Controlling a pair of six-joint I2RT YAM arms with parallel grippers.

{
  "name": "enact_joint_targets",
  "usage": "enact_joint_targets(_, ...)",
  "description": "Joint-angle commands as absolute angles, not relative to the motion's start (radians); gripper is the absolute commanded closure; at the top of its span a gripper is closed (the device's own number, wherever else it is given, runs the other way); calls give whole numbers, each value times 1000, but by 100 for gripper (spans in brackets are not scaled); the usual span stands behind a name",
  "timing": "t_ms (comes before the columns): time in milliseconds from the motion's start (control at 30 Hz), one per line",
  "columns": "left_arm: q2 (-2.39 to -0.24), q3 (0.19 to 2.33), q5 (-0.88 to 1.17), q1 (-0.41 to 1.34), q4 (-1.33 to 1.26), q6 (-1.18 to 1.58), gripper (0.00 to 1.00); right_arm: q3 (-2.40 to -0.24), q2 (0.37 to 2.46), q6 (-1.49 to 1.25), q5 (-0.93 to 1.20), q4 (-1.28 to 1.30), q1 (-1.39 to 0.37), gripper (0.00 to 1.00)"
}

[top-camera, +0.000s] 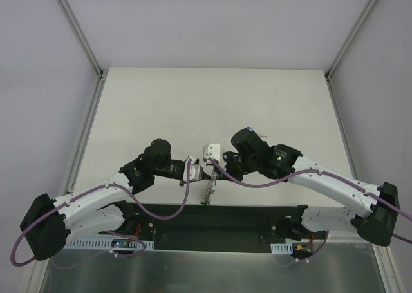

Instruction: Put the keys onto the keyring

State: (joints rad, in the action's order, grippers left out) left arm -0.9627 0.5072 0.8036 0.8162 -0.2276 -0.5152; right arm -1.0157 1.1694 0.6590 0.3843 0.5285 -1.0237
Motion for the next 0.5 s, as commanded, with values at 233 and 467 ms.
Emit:
enact_joint_targets(233,-957,531,851,810,-314,-508,100,-1046,1177,678,342,506,-1045,99)
enact_joint_targets(467,-954,529,848,810,-322,-499,100,-1046,1183,678,337,505,-1052,99)
